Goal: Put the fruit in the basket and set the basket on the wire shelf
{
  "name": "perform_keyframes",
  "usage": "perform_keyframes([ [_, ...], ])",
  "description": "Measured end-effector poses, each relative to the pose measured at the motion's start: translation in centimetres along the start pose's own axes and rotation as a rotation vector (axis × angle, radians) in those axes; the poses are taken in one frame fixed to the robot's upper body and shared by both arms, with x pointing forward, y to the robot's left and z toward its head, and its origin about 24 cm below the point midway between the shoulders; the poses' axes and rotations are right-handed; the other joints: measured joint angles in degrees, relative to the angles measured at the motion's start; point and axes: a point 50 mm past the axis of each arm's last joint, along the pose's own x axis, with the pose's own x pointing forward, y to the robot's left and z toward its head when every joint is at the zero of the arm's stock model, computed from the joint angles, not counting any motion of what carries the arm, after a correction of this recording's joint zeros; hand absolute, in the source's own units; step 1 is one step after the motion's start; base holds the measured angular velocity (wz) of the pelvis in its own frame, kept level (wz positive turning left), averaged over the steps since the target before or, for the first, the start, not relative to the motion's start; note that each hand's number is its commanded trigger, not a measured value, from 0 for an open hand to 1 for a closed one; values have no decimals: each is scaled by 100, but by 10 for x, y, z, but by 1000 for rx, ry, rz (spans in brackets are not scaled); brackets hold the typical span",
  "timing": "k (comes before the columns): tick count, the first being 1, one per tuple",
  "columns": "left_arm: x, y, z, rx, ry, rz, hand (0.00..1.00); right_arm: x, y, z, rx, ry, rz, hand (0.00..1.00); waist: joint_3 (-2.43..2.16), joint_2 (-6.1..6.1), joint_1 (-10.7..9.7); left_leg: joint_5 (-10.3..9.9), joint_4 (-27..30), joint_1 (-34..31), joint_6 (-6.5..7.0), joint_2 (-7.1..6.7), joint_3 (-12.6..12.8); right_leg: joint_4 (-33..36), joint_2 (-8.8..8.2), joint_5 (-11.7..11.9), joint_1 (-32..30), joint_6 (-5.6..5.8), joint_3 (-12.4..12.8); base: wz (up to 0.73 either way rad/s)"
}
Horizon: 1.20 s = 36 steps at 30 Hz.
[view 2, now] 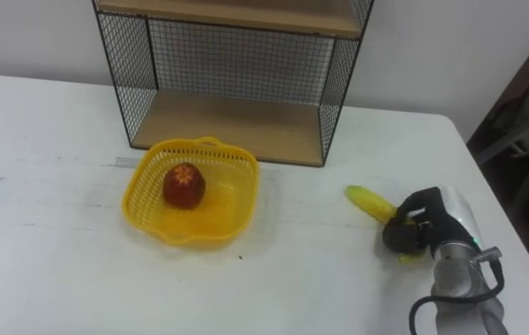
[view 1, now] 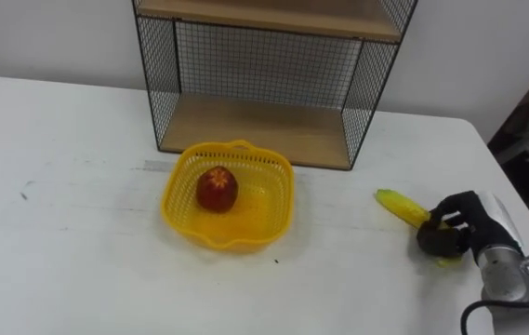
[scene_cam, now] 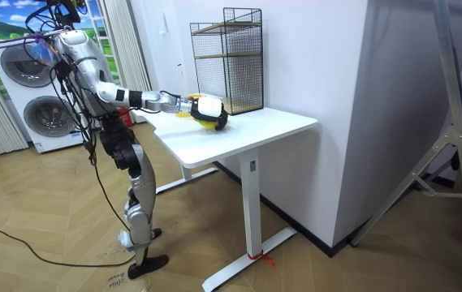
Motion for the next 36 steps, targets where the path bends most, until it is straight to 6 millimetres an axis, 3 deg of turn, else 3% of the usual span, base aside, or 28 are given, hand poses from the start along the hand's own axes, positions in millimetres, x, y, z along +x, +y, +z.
perform_keyframes([
  [9, 0, 0, 2, -19, -9, -4, 0, -11, -1, 17, 26, -64, 9, 100, -3, 11, 25, 5, -49, -16, -1, 11, 88, 11, 12, 0, -83, -1, 136, -5],
  [15, 0, 0, 6, -18, -32, -3, 0, -21, -11, 47, 100, -199, -1, 100, 12, 0, 17, 5, -137, -17, 0, 12, 91, 16, 12, 0, -131, 1, 150, -2],
  [26, 1, -6, 6, -10, -40, -19, 0, -45, -30, 98, 119, -449, -42, 100, 69, 97, 27, 5, -162, -72, 0, 35, 207, 119, 14, 1, -252, 0, 162, -3],
  [32, 2, -9, 0, -8, -5, -29, 0, -51, -32, 108, 138, -502, -35, 100, 33, 34, 40, 6, -127, -99, 2, 33, 209, 119, 7, 2, -329, 0, 154, -1],
  [36, 3, -8, 1, -8, -7, -28, 0, -55, -34, 112, 152, -530, -31, 100, 35, 35, 48, 8, -112, -109, 4, 32, 178, 120, 4, 2, -331, 0, 149, 0],
])
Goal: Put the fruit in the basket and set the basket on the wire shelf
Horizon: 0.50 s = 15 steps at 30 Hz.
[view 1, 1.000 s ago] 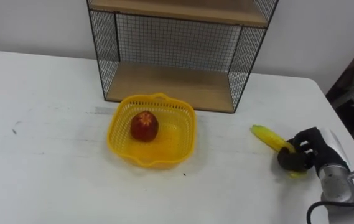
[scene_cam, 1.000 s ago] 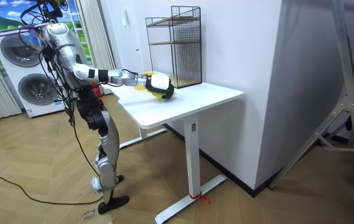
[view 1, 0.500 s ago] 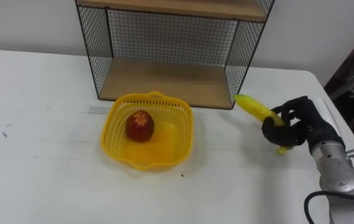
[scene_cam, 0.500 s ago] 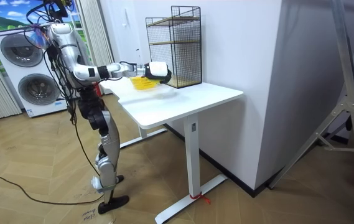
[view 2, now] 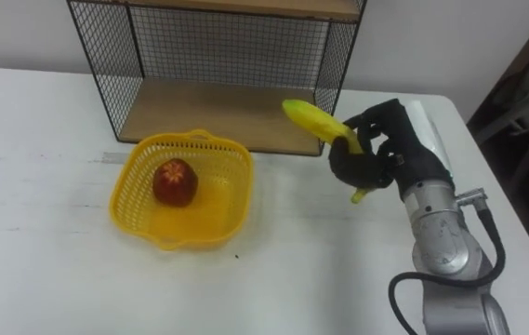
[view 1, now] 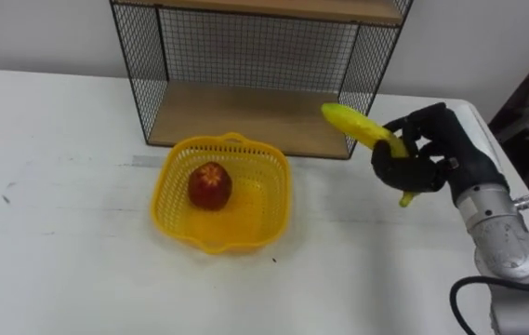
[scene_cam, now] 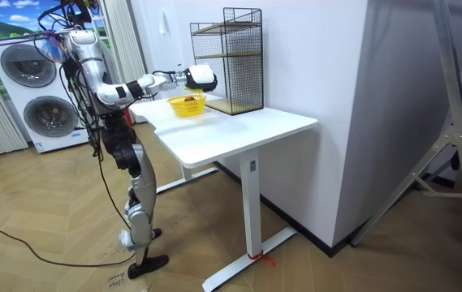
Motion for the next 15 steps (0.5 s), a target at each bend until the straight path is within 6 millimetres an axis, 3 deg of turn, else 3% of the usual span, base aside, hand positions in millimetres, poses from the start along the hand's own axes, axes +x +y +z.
perform_keyframes([
  [9, 0, 1, 8, 2, -21, 2, 0, -1, 13, 15, -8, -61, 113, 100, 17, 57, 13, 0, -8, -25, 0, 3, -14, 4, 4, 4, 35, -1, -11, 0],
  [15, 0, 2, 17, 1, -46, 4, 0, -2, 21, 17, -45, -66, 173, 100, 15, 68, 152, 0, 20, -24, 0, 3, -5, 3, 3, 5, 44, -1, -10, 0],
])
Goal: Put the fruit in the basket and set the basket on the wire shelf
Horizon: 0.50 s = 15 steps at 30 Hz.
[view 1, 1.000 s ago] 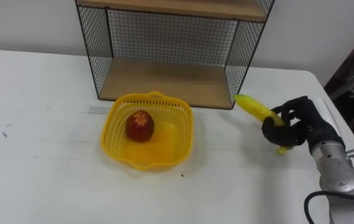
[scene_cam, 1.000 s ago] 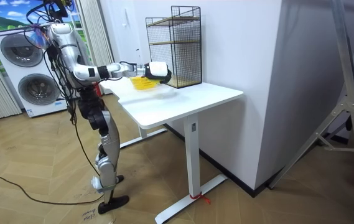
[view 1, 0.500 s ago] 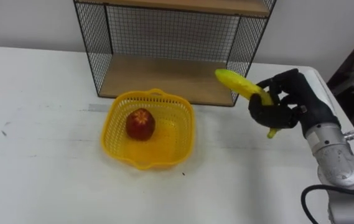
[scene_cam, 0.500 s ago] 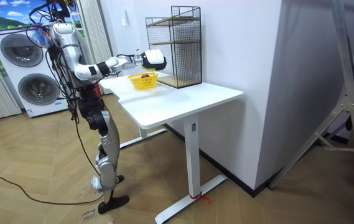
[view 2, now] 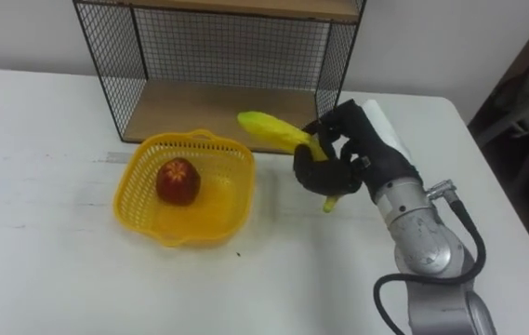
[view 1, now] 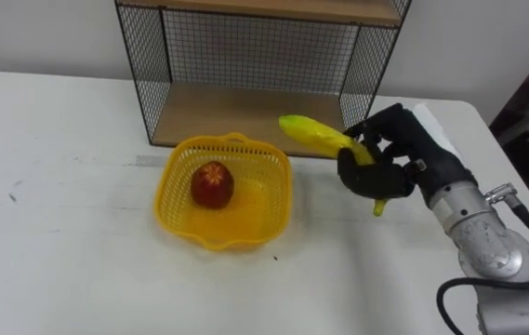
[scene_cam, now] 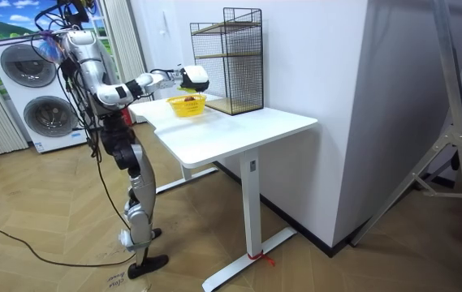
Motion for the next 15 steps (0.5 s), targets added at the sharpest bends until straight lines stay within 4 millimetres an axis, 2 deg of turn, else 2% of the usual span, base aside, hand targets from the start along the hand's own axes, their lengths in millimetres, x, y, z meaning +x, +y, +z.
perform_keyframes([
  [5, 0, -2, 3, 20, -13, -7, 0, 1, 9, 9, -11, -36, 44, 100, 2, 3, 110, 0, 1, -15, 0, 1, 25, -6, 0, 0, -5, 0, 0, 0],
  [11, 0, -8, 6, 40, -20, -27, 0, 1, 31, 19, -20, -77, 158, 100, 4, 3, 156, 0, 2, -9, 0, 1, 39, -6, -2, 0, 0, 0, -1, 0],
  [15, 0, -8, 6, 38, -20, -29, 0, 1, 35, 21, -20, -84, 176, 100, 11, 14, 161, 0, -2, -7, 0, 2, 39, -4, -2, 0, 9, 0, -3, 0],
])
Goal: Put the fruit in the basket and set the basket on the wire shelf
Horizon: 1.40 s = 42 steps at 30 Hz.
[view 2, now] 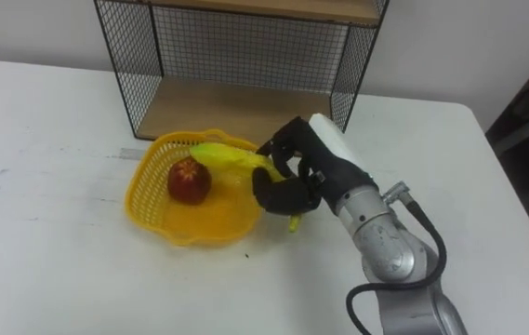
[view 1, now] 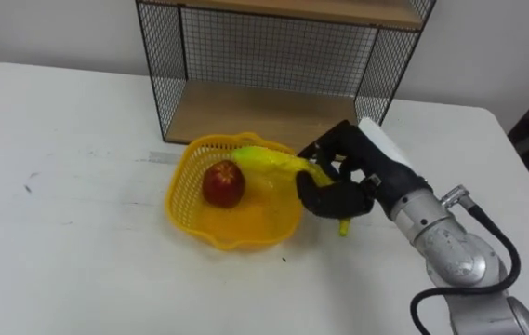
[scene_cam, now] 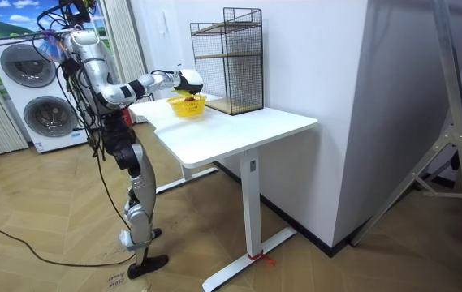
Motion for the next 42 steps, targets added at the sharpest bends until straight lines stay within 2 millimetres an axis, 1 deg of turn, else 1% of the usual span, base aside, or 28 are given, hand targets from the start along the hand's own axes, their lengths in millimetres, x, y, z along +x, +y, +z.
perform_keyframes([
  [5, 0, -2, 1, 15, -2, -7, 0, 1, 8, 3, -2, -14, 32, 100, 9, 16, -1, 0, -13, -24, 0, 9, -1, 5, 9, 2, -12, -3, 1, 0],
  [13, 0, -2, 2, 27, -2, -8, 0, 2, 10, 5, -2, -18, 40, 100, 5, 31, 6, 0, -9, -57, 0, 1, -21, 0, 9, 4, -31, -2, -4, 0],
  [19, 0, -2, 4, 29, -7, -7, 0, 2, 15, 7, -3, -28, 56, 100, 5, 79, -4, 1, -7, -67, 0, -7, -56, -4, 6, 4, -25, -1, -35, 2],
  [24, 0, -2, 4, 30, -8, -7, 0, 2, 15, 7, 6, -30, 52, 100, 4, 95, -1, 2, -11, -66, 1, -10, -72, -3, 4, 4, -18, -1, -52, 0],
  [29, 0, -2, 3, 29, -3, -2, 0, 2, 14, 7, 15, -32, 39, 100, -2, 83, -8, 7, -9, -55, 7, -17, -79, -3, 1, 4, -10, -1, -45, 0],
  [33, 0, -1, 4, 29, -7, 11, 0, 4, 11, 9, 20, -43, 8, 100, 3, 63, 13, 9, -4, -58, 6, -18, -102, -2, 0, 4, -9, -1, -58, 0],
  [37, 0, 0, 5, 28, -15, 13, 0, 9, 3, 16, 12, -72, -43, 100, 12, -2, 6, 13, -2, -69, 0, -20, -139, -2, 1, 4, -3, -1, -113, 5],
  [38, 0, 0, 5, 28, -17, 14, 0, 10, 2, 17, 14, -80, -52, 91, 14, -25, 9, 14, -2, -71, -1, -19, -146, -2, 2, 4, -1, -1, -125, 6],
  [40, 0, 0, 5, 28, -17, 13, 0, 11, 0, 19, 19, -89, -61, 100, 15, -47, 10, 14, -3, -73, -1, -20, -152, -2, 2, 4, 0, -1, -137, 2],
  [42, 0, 0, 5, 23, -17, 13, 0, 11, -1, 20, 30, -95, -69, 97, 18, -58, 27, 14, -5, -76, -1, -22, -153, -2, 0, 4, -2, -1, -140, 0],
])
